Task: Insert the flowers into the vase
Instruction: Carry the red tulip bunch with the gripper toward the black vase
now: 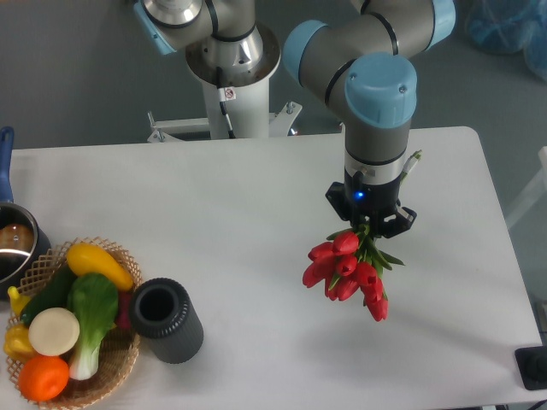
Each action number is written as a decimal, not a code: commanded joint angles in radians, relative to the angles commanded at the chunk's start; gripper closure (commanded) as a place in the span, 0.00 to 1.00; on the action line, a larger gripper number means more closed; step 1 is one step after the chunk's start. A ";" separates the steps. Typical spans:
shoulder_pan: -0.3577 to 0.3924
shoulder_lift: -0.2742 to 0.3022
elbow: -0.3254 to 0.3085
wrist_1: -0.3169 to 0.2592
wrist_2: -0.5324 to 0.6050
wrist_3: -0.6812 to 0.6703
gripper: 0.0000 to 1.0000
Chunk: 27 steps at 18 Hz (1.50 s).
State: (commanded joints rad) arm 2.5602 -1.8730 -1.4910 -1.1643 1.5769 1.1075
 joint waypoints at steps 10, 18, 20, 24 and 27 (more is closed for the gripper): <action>-0.014 0.034 0.003 0.009 -0.152 -0.005 1.00; -0.018 0.055 0.003 0.220 -0.598 -0.228 1.00; -0.029 0.051 0.000 0.255 -0.670 -0.242 1.00; -0.044 0.037 0.005 0.284 -0.756 -0.242 1.00; -0.080 0.018 0.008 0.318 -0.756 -0.245 1.00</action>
State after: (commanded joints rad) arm 2.4805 -1.8546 -1.4834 -0.8468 0.8207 0.8621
